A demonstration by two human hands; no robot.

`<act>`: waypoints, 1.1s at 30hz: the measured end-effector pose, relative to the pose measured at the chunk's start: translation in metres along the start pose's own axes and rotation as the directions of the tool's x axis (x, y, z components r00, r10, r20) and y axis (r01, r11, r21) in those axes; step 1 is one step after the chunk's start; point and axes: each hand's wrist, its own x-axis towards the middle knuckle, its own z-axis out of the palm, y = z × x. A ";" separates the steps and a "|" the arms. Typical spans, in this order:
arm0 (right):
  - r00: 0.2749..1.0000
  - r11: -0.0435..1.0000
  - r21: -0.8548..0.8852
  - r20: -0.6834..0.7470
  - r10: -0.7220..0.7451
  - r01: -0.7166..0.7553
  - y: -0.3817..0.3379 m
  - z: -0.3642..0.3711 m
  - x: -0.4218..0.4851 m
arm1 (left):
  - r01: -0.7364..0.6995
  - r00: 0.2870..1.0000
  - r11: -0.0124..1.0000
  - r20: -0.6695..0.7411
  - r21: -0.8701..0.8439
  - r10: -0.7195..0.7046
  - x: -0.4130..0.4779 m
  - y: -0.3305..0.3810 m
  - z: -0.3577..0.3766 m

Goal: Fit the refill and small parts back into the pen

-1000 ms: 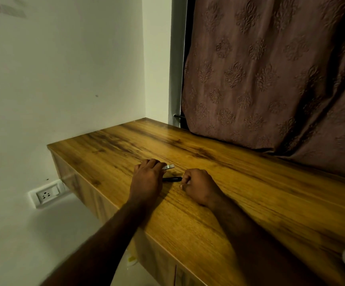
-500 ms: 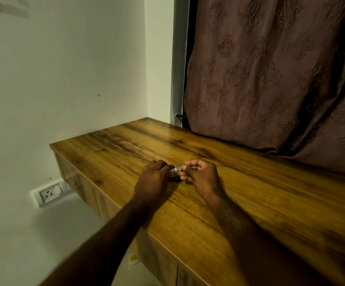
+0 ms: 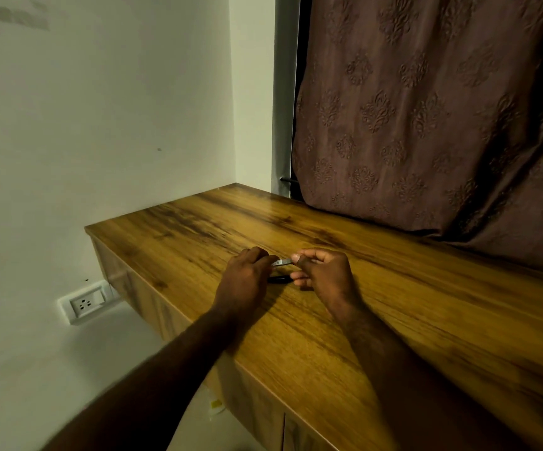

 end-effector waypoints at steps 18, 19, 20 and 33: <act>0.953 0.951 -0.217 -0.162 -0.258 0.220 0.021 -0.013 0.015 | 0.371 0.780 0.914 0.479 0.167 -0.404 0.059 -0.078 0.001; 0.952 0.961 -0.187 -0.193 -0.238 0.202 0.020 -0.016 0.016 | 0.392 0.812 0.911 0.416 0.130 -0.409 0.054 -0.077 -0.002; 0.948 0.968 -0.168 -0.229 -0.221 0.185 0.019 -0.020 0.017 | 0.398 0.859 0.913 0.312 0.092 -0.406 0.048 -0.074 -0.006; 0.986 0.811 -0.580 -0.080 -0.145 0.072 0.031 -0.062 0.036 | 0.112 0.960 0.986 0.243 0.120 -0.139 0.000 0.002 0.000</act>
